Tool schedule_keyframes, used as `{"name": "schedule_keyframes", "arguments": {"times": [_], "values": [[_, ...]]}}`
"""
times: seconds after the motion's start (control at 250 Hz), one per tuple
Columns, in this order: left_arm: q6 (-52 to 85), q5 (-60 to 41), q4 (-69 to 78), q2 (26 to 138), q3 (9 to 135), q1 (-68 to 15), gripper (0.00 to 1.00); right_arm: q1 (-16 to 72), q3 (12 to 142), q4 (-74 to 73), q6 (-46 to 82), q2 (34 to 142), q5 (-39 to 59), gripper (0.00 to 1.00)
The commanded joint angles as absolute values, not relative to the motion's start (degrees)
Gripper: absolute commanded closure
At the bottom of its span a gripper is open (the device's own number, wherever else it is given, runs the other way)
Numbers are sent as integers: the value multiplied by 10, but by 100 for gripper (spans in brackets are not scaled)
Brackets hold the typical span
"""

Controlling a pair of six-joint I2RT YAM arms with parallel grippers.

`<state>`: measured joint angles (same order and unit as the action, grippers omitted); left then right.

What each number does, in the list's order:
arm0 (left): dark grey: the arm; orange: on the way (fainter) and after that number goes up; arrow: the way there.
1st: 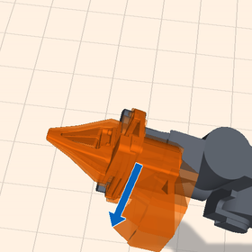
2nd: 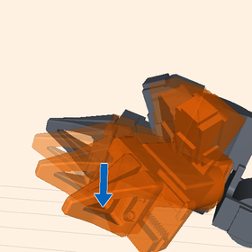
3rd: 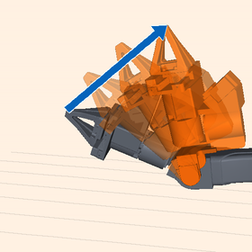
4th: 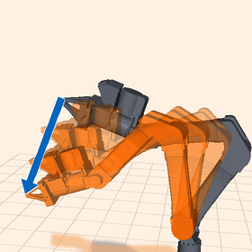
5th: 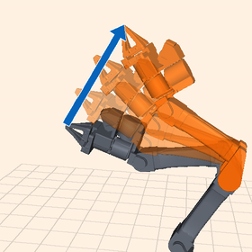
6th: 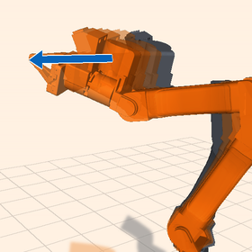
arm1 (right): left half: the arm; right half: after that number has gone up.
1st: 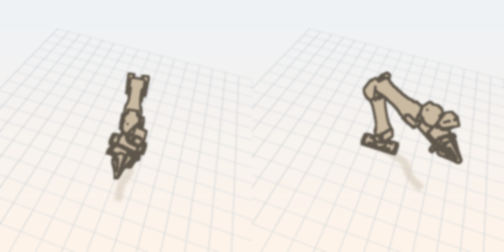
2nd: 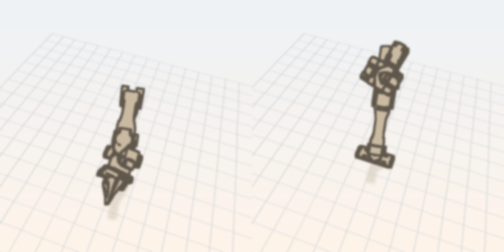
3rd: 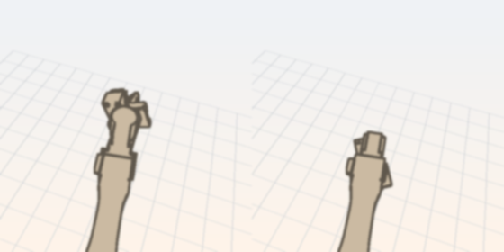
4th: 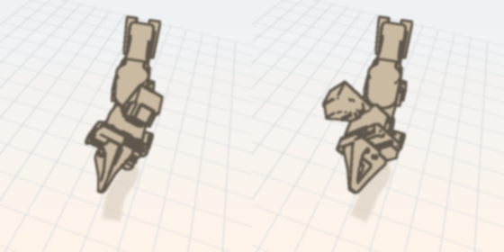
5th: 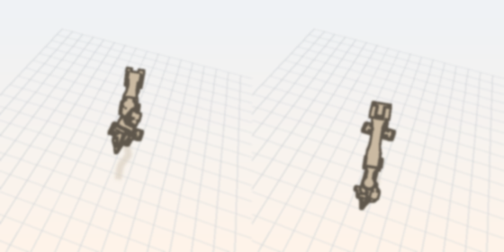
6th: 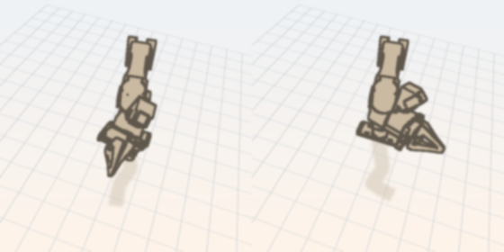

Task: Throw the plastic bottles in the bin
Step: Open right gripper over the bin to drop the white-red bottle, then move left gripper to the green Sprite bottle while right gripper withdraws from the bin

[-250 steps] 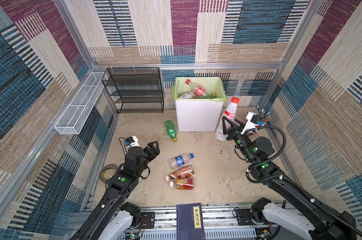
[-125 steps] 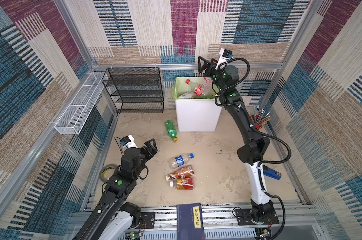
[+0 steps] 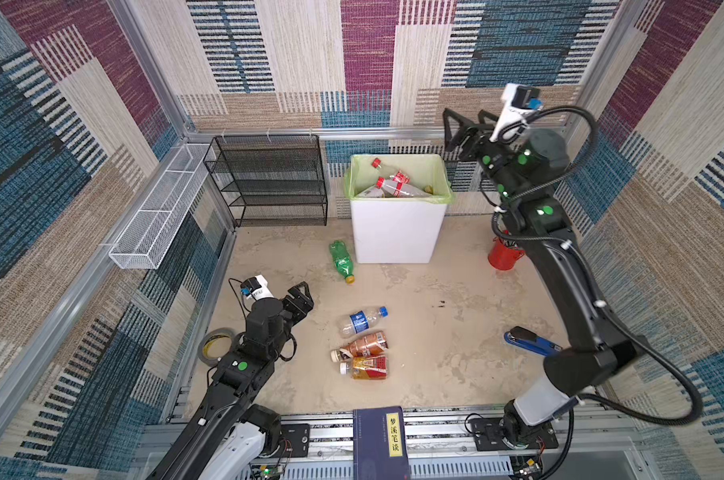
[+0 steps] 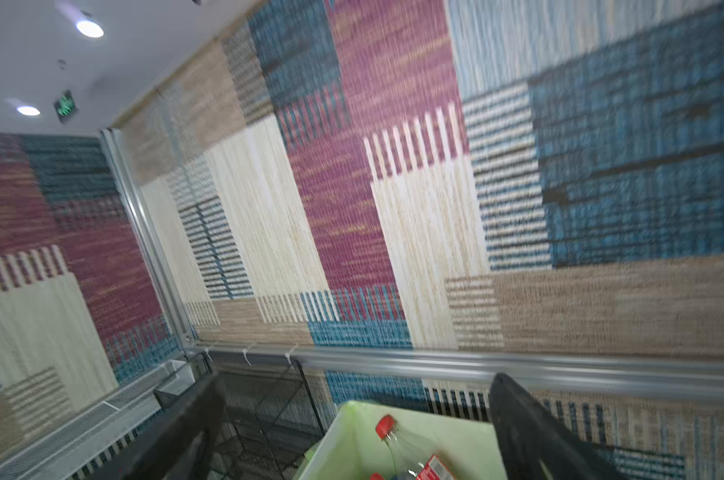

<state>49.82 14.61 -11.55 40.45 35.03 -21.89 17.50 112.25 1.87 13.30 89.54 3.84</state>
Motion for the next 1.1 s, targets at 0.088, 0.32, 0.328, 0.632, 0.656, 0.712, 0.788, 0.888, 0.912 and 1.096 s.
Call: {"name": "schedule_keyframes", "arguments": {"times": [0.088, 0.32, 0.328, 0.632, 0.656, 0.712, 0.788, 0.888, 0.912, 1.096], "values": [[504, 140, -100, 413, 348, -219, 15, 174, 983, 53, 125, 834, 31, 2], [520, 134, -124, 409, 345, -219, 15, 172, 774, 33, 170, 725, 43, 1], [520, 134, -125, 409, 345, -218, 15, 172, 766, 31, 171, 722, 45, 1], [547, 115, -152, 434, 350, -219, 17, 171, 607, 133, 253, 693, 156, 15], [550, 113, -153, 435, 349, -219, 17, 171, 596, 144, 258, 694, 163, 16], [555, 108, -152, 439, 346, -219, 18, 172, 578, 167, 266, 698, 178, 19], [563, 103, -149, 449, 343, -219, 18, 174, 552, 196, 269, 705, 194, 21], [565, 90, -148, 475, 350, -219, 18, 180, 522, 224, 266, 711, 204, 23], [565, 86, -148, 483, 354, -219, 18, 181, 516, 229, 267, 712, 207, 24], [585, 62, -184, 557, 400, -218, 19, 198, 481, 250, 268, 714, 209, 26]]}}
